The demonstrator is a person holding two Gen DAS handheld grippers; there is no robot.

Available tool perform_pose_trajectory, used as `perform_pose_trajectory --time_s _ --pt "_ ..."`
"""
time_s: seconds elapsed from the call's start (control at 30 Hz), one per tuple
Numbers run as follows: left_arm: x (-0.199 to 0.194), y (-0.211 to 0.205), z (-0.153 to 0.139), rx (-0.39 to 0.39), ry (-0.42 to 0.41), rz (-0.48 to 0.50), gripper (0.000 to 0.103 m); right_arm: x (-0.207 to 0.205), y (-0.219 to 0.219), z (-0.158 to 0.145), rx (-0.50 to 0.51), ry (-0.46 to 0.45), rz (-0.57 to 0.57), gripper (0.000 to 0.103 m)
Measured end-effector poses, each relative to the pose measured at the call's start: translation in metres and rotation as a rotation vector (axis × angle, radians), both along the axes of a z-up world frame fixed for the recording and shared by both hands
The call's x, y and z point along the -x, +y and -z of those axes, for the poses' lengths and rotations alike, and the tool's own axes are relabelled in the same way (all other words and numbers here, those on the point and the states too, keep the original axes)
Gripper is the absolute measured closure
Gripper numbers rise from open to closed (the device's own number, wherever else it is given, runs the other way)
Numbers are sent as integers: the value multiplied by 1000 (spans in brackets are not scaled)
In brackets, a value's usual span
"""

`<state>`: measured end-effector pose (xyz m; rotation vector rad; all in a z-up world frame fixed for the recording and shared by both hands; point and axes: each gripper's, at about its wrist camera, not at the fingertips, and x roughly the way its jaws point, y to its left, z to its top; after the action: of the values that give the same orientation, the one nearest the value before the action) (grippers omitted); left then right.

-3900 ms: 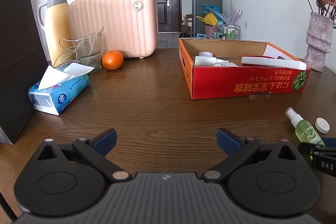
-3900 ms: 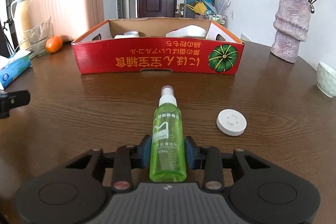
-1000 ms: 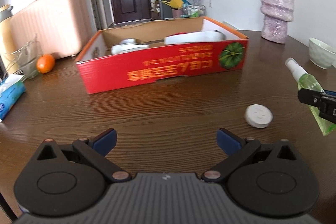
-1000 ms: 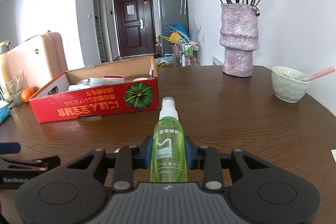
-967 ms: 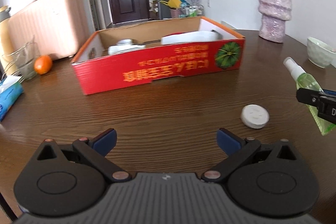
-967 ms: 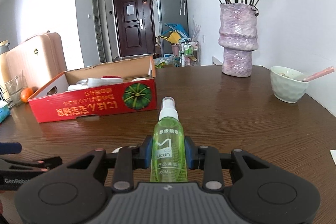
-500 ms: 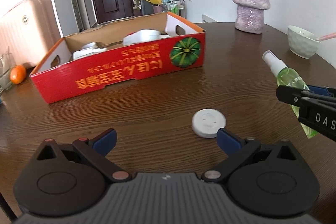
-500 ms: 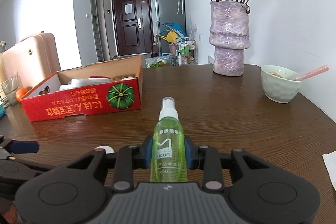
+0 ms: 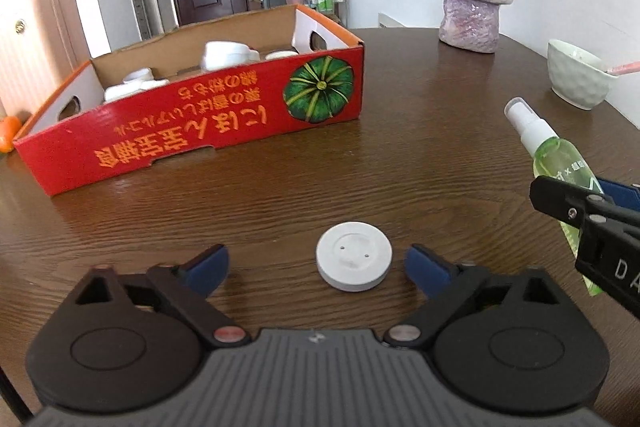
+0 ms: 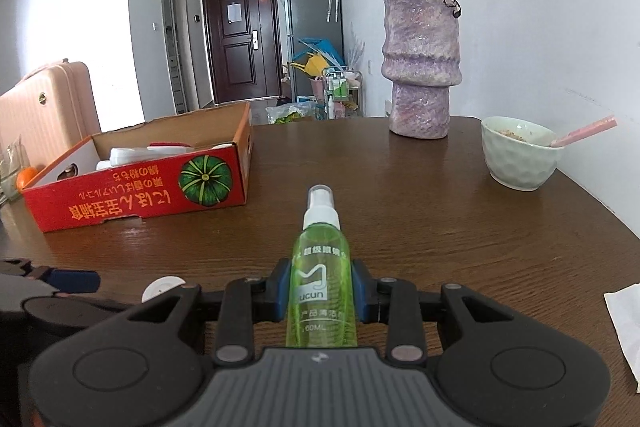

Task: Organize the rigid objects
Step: 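Lower the left tool onto the white round cap and close it, then carry the white cap and green spray bottle over the red box with both tools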

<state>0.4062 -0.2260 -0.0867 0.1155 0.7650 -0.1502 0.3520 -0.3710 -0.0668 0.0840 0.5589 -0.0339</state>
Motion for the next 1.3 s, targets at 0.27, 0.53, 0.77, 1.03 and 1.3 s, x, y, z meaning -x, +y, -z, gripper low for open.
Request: perform_pose_trajectory --time_s 0.27,0.53,0.77,1.03,1.3 --pt "3 1 -5 57 -11 72 63 -2 3 3 10 1 9 73" --pt "9 11 -13 70 -38 75 63 0 7 2 2 -11 27 73" --pt "17 34 -24 85 -72 45 63 6 23 1 -5 -21 18 73" --pt "28 66 -36 91 -118 9 63 14 49 -1 -15 -24 -20 73" --pt "41 98 -45 85 -159 -16 63 22 78 -5 -37 -36 -53 73"
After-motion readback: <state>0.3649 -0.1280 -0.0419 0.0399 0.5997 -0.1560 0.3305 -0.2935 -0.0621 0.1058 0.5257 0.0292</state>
